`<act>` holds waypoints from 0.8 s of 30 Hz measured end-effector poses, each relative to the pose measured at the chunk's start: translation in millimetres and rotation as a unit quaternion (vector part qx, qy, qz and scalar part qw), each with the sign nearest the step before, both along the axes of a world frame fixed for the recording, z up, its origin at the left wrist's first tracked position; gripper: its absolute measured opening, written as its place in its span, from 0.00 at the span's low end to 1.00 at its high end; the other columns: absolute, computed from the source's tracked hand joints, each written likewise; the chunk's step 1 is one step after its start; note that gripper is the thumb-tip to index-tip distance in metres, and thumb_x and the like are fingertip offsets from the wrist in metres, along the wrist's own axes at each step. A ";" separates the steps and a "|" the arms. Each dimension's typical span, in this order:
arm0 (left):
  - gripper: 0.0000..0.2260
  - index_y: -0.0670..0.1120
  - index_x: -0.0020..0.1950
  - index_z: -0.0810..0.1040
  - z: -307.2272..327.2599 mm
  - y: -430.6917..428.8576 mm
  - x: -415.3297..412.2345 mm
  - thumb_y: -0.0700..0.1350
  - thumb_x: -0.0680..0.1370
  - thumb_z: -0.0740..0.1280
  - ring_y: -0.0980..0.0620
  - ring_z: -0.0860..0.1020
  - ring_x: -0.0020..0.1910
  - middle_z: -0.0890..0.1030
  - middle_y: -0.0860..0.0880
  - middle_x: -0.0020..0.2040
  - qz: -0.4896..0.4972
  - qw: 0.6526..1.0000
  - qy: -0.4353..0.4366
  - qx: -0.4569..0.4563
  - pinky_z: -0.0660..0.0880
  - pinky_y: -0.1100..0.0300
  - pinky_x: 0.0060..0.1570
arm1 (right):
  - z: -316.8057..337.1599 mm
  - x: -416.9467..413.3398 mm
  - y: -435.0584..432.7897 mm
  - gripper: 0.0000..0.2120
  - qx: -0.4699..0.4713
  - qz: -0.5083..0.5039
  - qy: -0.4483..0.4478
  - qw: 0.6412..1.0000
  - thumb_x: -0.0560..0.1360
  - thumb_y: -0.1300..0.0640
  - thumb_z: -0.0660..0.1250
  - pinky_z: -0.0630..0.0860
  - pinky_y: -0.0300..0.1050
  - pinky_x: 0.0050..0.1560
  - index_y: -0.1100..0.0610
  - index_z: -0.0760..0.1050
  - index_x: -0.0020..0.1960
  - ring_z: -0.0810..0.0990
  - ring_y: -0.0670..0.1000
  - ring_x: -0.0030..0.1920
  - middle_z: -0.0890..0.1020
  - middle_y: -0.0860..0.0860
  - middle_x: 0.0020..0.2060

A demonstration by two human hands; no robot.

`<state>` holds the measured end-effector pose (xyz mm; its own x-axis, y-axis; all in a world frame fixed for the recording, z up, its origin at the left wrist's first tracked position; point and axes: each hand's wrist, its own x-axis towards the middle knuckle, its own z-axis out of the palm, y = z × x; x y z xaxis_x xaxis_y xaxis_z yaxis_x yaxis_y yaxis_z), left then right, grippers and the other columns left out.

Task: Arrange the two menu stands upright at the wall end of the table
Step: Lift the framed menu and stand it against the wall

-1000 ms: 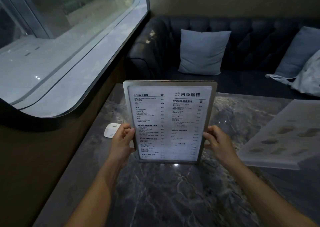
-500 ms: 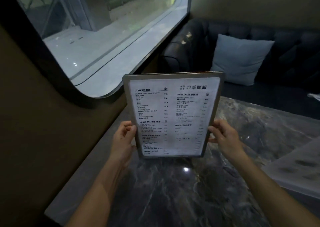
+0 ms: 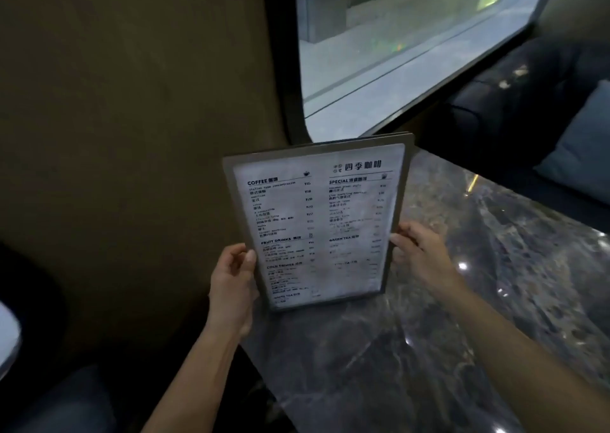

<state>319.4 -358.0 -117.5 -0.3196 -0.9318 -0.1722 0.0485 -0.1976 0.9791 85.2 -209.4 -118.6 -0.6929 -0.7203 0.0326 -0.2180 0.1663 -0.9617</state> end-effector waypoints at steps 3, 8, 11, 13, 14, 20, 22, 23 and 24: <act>0.05 0.49 0.49 0.75 -4.0 -4.7 26.2 0.42 0.79 0.60 0.48 0.75 0.45 0.76 0.47 0.47 0.037 0.998 -0.023 0.038 0.68 0.54 0.34 | -4.6 14.4 -26.7 0.05 0.001 0.043 -0.022 0.999 0.76 0.64 0.61 0.75 0.29 0.34 0.58 0.74 0.43 0.79 0.40 0.40 0.79 0.49 0.40; 0.11 0.54 0.40 0.77 -6.7 -4.5 51.6 0.43 0.79 0.60 0.48 0.75 0.43 0.78 0.46 0.46 0.090 0.994 -0.011 0.062 0.66 0.50 0.37 | -13.8 26.2 -60.4 0.04 0.015 0.081 -0.051 0.995 0.75 0.64 0.61 0.78 0.36 0.35 0.58 0.74 0.45 0.79 0.48 0.43 0.80 0.56 0.43; 0.14 0.56 0.38 0.77 -9.2 -2.4 57.3 0.43 0.79 0.60 0.47 0.73 0.45 0.78 0.48 0.46 0.117 0.991 -0.023 0.067 0.65 0.47 0.40 | -18.1 29.7 -76.7 0.05 0.015 0.088 -0.082 0.993 0.75 0.64 0.62 0.81 0.42 0.36 0.56 0.74 0.42 0.78 0.52 0.43 0.78 0.58 0.43; 0.13 0.55 0.38 0.78 -11.4 -1.3 59.9 0.43 0.79 0.60 0.47 0.74 0.46 0.78 0.48 0.46 0.124 0.990 -0.015 0.072 0.66 0.46 0.42 | -19.8 30.3 -86.2 0.08 0.020 0.097 -0.098 0.990 0.75 0.63 0.62 0.80 0.49 0.40 0.52 0.74 0.40 0.78 0.54 0.44 0.78 0.58 0.43; 0.13 0.54 0.38 0.78 -12.0 -1.4 61.0 0.43 0.79 0.60 0.47 0.74 0.46 0.78 0.48 0.46 0.125 0.989 -0.008 0.073 0.66 0.45 0.42 | -20.6 29.5 -90.6 0.09 0.024 0.102 -0.099 0.990 0.75 0.62 0.62 0.79 0.54 0.42 0.51 0.75 0.39 0.78 0.55 0.44 0.78 0.58 0.44; 0.12 0.54 0.39 0.77 -14.0 -3.6 62.2 0.43 0.79 0.60 0.50 0.74 0.46 0.78 0.48 0.46 0.148 0.986 0.001 0.076 0.67 0.46 0.43 | -21.0 28.9 -108.6 0.10 0.026 0.119 -0.103 0.987 0.75 0.62 0.62 0.77 0.59 0.46 0.49 0.75 0.40 0.77 0.55 0.45 0.78 0.56 0.43; 0.12 0.54 0.39 0.77 -14.9 -3.3 61.6 0.43 0.79 0.60 0.50 0.75 0.47 0.78 0.49 0.46 0.153 0.985 0.000 0.075 0.68 0.45 0.44 | -20.7 28.4 -111.5 0.10 0.026 0.128 -0.102 0.986 0.75 0.62 0.62 0.78 0.59 0.47 0.49 0.76 0.41 0.78 0.53 0.45 0.79 0.55 0.43; 0.12 0.55 0.39 0.77 -15.5 -2.8 61.4 0.43 0.79 0.60 0.50 0.74 0.47 0.78 0.49 0.46 0.157 0.985 0.002 0.074 0.68 0.45 0.45 | -21.0 27.4 -112.1 0.10 0.026 0.133 -0.099 0.986 0.75 0.62 0.62 0.78 0.59 0.47 0.49 0.76 0.41 0.78 0.54 0.45 0.79 0.54 0.43; 0.12 0.55 0.39 0.77 -15.9 -2.2 61.2 0.43 0.79 0.60 0.50 0.74 0.46 0.78 0.49 0.46 0.159 0.985 0.005 0.073 0.68 0.45 0.45 | -21.5 26.4 -112.3 0.09 0.027 0.137 -0.096 0.986 0.75 0.62 0.62 0.79 0.58 0.47 0.49 0.76 0.42 0.79 0.54 0.46 0.79 0.55 0.43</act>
